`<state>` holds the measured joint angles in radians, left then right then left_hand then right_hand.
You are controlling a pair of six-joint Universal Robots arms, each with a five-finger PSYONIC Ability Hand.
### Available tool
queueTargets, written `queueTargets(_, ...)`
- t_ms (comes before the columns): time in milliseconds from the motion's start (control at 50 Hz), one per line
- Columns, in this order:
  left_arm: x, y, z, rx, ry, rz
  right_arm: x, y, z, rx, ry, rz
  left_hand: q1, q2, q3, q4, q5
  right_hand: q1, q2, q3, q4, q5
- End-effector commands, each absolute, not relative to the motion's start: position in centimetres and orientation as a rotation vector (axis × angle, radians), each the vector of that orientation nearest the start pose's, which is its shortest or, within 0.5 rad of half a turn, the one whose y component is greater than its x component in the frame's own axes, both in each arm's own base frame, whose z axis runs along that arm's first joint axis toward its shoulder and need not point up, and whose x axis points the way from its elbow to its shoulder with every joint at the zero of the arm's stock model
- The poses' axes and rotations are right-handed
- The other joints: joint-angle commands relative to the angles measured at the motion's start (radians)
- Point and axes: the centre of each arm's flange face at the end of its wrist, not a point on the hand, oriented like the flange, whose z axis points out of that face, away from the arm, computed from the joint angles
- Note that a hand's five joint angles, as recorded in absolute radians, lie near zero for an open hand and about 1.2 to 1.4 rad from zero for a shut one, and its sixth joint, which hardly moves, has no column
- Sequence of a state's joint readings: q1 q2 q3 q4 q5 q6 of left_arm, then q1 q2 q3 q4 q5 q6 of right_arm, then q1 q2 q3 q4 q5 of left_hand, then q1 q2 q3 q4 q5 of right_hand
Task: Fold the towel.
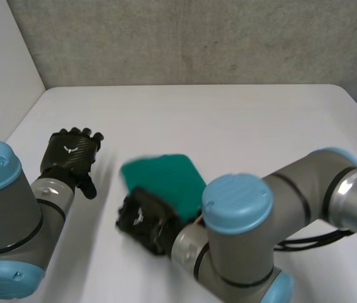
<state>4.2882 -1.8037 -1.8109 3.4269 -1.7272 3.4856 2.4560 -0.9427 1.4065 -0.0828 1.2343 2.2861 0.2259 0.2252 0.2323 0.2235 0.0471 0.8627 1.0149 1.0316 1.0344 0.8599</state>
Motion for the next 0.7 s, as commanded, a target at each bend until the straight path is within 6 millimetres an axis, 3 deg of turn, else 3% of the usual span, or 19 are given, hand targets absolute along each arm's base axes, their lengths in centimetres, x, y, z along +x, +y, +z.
queueTargets(20, -24.2, -24.3, 19.8, 0.734, 2.231, -2.003, 38.5, -13.1, 14.8, -1.934, 1.401, -1.588, -0.024, -0.023, -0.031, -0.022, -0.02, -0.622, -0.774, -0.791, -0.794, -0.794)
queueTargets(40, -24.3, -24.3, 19.9, 0.733, 2.228, -2.013, 38.5, -13.1, 14.8, -1.934, 1.402, -1.588, -0.024, -0.023, -0.031, -0.022, -0.02, -0.622, -0.774, -0.791, -0.794, -0.794)
queueTargets(60, -24.7, -24.3, 20.3, 0.734, 2.217, -2.042, 37.3, -15.4, 17.4, -1.818, 1.486, -1.685, -0.021, -0.02, -0.028, -0.019, -0.017, -0.642, -0.795, -0.811, -0.814, -0.814)
queueTargets(140, -26.8, -23.8, 21.8, 0.756, 2.203, -2.155, 35.8, -18.0, 20.2, -1.5, 1.627, -1.742, -0.015, -0.015, -0.022, -0.013, -0.011, -0.688, -0.84, -0.857, -0.86, -0.86)
queueTargets(240, -28.7, -23.2, 22.0, 0.747, 2.267, -2.222, 34.5, -20.4, 21.4, -1.15, 1.772, -1.653, -0.004, -0.003, -0.01, -0.001, 0.001, -0.688, -0.84, -0.857, -0.86, -0.86)
queueTargets(360, -30.4, -21.5, 20.5, 0.75, 2.45, -2.172, 33.3, -22.5, 22.0, -1.008, 1.909, -1.526, -0.004, -0.003, -0.01, -0.001, 0.001, -0.688, -0.84, -0.857, -0.86, -0.86)
queueTargets(480, -30.0, -20.8, 18.5, 0.614, 2.632, -2.026, 34.3, -24.0, 18.7, -1.032, 2.027, -1.367, 0.005, 0.006, -0.001, 0.008, 0.009, -0.688, -0.84, -0.857, -0.86, -0.86)
queueTargets(560, -29.3, -20.0, 15.3, 0.487, 2.835, -1.798, 34.9, -24.9, 17.0, -1.05, 2.093, -1.264, -0.001, 0.0, -0.007, 0.002, 0.004, -0.688, -0.84, -0.857, -0.86, -0.86)
queueTargets(700, -28.6, -19.4, 12.5, 0.47, 2.883, -1.631, 35.5, -25.5, 14.1, -1.172, 2.135, -1.191, -0.007, -0.006, -0.013, -0.004, -0.002, -0.688, -0.84, -0.857, -0.86, -0.86)
